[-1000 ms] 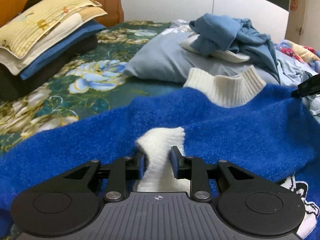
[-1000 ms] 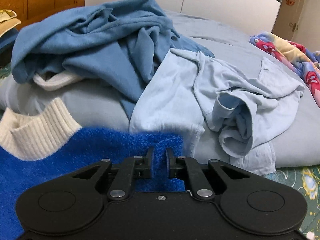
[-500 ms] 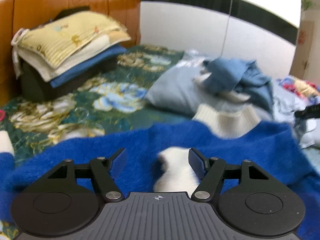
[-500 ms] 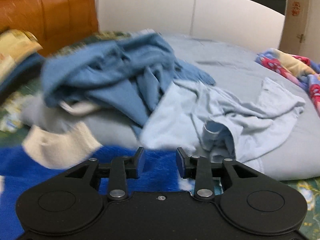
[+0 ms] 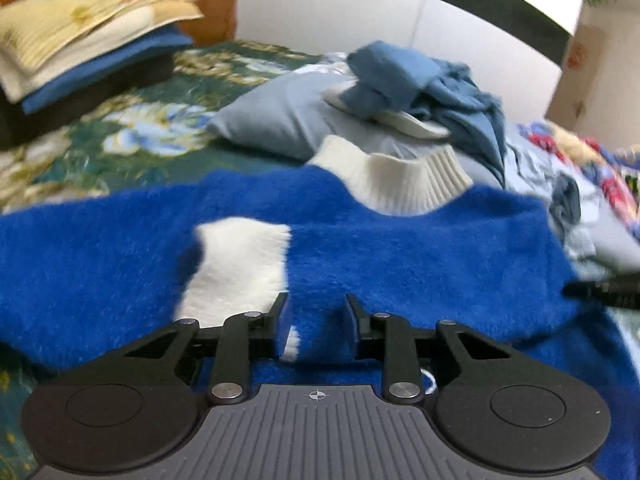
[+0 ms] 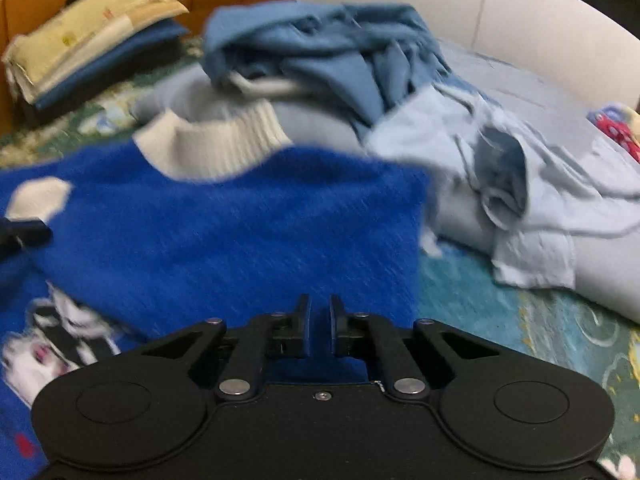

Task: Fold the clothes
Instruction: 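Open both grippers and release the folded side and cuff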

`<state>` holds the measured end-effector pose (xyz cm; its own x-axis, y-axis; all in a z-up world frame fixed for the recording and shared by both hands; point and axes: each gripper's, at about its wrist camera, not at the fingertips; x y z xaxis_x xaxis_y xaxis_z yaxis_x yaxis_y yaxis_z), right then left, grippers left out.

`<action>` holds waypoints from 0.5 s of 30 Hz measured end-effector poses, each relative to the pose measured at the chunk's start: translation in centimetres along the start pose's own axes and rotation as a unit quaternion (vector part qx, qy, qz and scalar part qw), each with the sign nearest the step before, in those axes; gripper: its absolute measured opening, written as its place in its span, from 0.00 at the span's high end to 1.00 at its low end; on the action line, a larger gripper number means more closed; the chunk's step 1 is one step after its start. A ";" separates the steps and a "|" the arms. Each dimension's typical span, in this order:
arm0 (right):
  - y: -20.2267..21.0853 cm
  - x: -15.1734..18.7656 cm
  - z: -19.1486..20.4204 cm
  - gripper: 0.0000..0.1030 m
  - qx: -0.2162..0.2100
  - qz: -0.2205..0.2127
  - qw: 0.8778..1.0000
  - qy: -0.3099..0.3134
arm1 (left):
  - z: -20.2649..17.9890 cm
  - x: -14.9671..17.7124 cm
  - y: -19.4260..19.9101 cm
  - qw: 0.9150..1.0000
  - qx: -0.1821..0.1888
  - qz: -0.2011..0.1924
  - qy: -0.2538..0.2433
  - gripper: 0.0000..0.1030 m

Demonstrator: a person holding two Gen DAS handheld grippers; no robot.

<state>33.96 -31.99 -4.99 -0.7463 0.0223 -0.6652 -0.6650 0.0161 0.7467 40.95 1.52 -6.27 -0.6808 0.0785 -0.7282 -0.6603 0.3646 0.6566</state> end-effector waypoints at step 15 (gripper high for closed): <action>0.0 1.1 -1.3 0.96 -0.003 -0.006 0.999 -0.035 | -0.2 0.3 0.8 1.000 -0.008 -0.002 0.002 0.76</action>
<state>33.12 -33.29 -5.77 -0.7349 0.0912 -0.6720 -0.6740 0.0111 0.7387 40.15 1.63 -5.87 -0.6794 0.0742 -0.7300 -0.6676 0.3503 0.6570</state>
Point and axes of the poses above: each gripper's, at about its wrist camera, not at the fingertips, and y roughly against the way its jaws point, z to its left, x to its underside, and after that the axes turned 3 degrees about -x, right-handed
